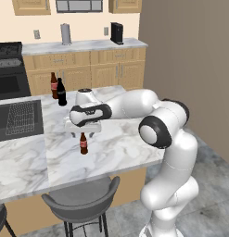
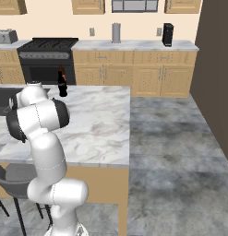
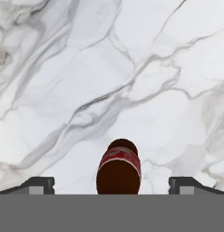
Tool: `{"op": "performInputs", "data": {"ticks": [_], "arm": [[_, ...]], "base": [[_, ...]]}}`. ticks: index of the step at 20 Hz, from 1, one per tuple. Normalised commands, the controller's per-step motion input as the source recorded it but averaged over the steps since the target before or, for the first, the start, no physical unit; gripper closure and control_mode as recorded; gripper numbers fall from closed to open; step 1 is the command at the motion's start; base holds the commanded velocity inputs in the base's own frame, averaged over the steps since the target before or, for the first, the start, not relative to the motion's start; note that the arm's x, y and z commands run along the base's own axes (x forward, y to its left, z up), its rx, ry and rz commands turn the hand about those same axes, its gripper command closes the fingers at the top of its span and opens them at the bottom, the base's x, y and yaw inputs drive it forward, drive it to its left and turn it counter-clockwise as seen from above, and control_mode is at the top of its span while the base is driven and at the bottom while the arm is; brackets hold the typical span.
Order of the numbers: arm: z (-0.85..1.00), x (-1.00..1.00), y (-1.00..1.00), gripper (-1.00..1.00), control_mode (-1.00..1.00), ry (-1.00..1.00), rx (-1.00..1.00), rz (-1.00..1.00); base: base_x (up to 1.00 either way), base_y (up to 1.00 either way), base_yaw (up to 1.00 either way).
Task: Place the large bottle from the dining counter next to the other large bottle outside the sink, and place the small bottle from the dining counter next to the other small bottle inside the sink.
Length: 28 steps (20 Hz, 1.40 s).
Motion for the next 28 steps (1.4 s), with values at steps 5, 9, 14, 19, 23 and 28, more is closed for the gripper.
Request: {"op": "performInputs", "data": {"ticks": [5, 9, 14, 19, 23, 28], "arm": [[0.00, 0.00, 0.00, 1.00, -1.00, 0.00, 0.00, 0.00], [0.00, 0.00, 0.00, 1.00, -1.00, 0.00, 0.00, 0.00], [0.00, 0.00, 0.00, 1.00, -1.00, 0.00, 0.00, 0.00], [0.07, -0.01, -0.17, 1.00, -1.00, 0.00, 0.00, 0.00], [0.41, -0.41, -0.67, 1.00, -1.00, 0.00, 0.02, 0.00], [0.43, -0.48, -0.60, 1.00, -1.00, 0.00, 0.00, 0.00]], "base": [[0.00, 0.00, 0.00], [0.00, 0.00, 0.00], [0.00, 0.00, 0.00], [0.00, 0.00, 0.00], [0.00, 0.00, 0.00], [0.00, 0.00, 0.00]]}}
